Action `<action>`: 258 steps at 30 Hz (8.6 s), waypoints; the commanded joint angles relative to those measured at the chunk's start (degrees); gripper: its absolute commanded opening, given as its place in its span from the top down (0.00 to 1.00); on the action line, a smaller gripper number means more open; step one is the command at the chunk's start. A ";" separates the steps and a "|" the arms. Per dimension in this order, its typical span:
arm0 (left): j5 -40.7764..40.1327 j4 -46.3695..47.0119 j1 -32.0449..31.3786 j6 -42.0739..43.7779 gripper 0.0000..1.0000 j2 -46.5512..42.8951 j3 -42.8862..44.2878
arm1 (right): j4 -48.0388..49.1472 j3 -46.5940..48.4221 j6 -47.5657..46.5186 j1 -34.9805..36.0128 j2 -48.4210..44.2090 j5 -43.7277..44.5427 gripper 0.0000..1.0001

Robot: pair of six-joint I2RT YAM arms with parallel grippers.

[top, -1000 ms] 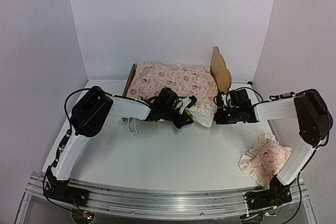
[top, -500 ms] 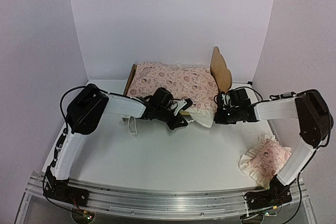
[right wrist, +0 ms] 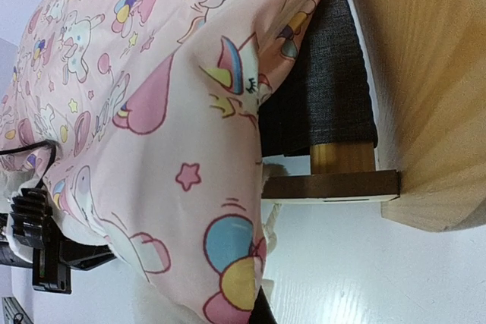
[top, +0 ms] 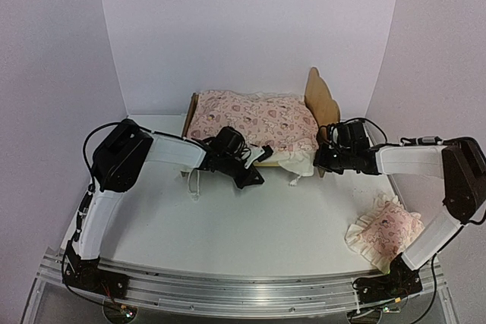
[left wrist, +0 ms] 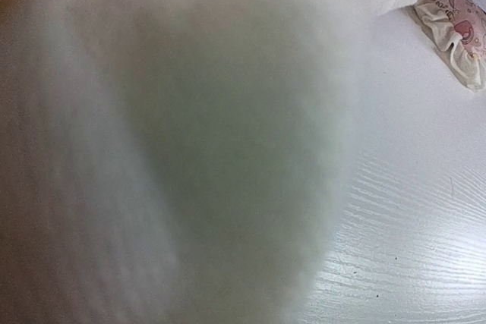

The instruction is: Set up the pet bed

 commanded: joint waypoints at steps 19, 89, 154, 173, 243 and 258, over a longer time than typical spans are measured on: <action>-8.99 22.91 -7.99 -7.34 0.28 10.61 7.96 | 1.89 -0.77 12.72 -1.27 1.62 -5.69 1.00; -0.74 8.58 -4.83 -2.68 1.00 9.66 13.51 | -13.05 6.42 -3.20 -5.53 0.04 -20.54 0.57; -0.86 5.44 -4.25 -6.81 1.00 9.48 19.38 | 56.96 -19.94 -28.30 1.75 19.80 12.28 1.00; 3.84 -2.85 -2.91 -8.60 1.00 8.24 24.39 | 56.63 -24.29 -24.38 -2.06 12.33 -9.04 0.62; 3.16 -12.48 -3.79 9.36 1.00 7.13 16.24 | 19.00 -16.70 -17.33 -3.35 -9.93 20.69 1.00; 0.08 -11.15 -5.11 16.04 1.00 6.56 8.45 | -0.24 1.18 -27.97 -3.42 -9.43 21.10 1.00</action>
